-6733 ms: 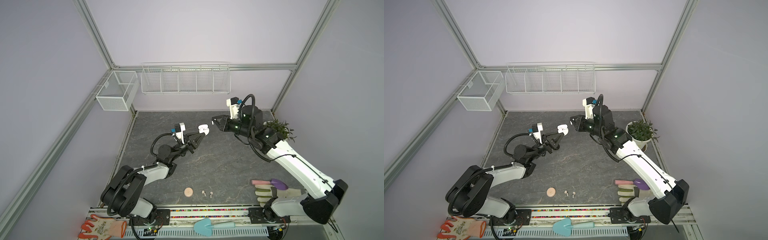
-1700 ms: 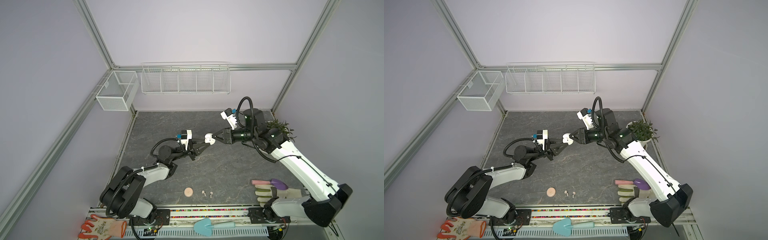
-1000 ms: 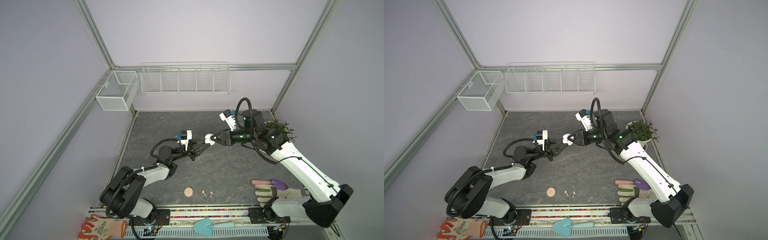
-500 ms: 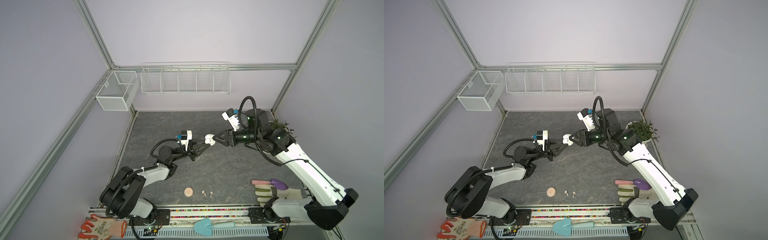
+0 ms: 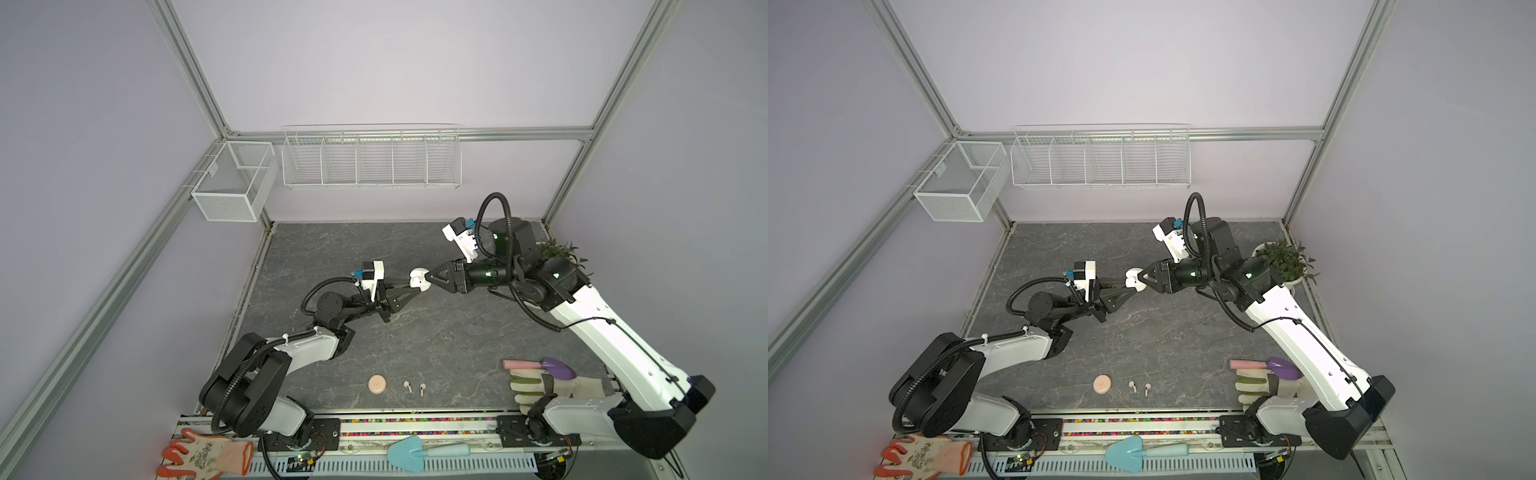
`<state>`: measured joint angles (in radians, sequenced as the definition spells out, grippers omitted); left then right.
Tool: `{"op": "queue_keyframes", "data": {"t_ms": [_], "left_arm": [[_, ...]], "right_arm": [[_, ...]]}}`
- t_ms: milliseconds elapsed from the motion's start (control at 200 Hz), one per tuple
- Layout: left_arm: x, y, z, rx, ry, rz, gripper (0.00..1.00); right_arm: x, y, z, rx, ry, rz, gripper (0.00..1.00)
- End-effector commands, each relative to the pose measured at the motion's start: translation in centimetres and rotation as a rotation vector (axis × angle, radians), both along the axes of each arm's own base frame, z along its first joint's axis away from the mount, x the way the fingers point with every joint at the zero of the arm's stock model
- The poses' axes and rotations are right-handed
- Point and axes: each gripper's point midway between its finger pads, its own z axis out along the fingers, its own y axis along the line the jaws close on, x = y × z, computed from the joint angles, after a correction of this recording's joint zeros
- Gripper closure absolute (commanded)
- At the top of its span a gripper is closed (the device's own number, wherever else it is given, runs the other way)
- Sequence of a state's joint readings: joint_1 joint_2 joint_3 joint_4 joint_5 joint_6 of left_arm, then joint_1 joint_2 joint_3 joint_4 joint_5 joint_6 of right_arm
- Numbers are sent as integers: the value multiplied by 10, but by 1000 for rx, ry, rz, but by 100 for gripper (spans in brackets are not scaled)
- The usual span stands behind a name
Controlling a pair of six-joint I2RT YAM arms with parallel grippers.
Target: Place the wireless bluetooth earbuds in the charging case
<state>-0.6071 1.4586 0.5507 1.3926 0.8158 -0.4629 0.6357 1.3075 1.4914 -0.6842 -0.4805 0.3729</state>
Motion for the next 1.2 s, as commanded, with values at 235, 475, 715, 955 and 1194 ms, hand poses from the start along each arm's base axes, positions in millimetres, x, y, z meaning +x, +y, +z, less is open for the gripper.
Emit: {"op": "queue_keyframes", "data": {"t_ms": [235, 475, 715, 955, 1194], "left_arm": [[-4, 1, 4, -14, -10, -9, 100], [-4, 1, 4, -15, -8, -10, 100], [-6, 2, 5, -15, -9, -16, 100], [-14, 0, 5, -5, -20, -53, 100], [-16, -2, 4, 1, -22, -67, 100]], "right_arm": [[-5, 7, 9, 33, -18, 49, 60], [-7, 11, 8, 38, -10, 65, 61], [1, -10, 5, -50, -60, 13, 59], [0, -3, -3, -29, -74, 104, 45], [7, 5, -14, -37, -91, 172, 36]]}}
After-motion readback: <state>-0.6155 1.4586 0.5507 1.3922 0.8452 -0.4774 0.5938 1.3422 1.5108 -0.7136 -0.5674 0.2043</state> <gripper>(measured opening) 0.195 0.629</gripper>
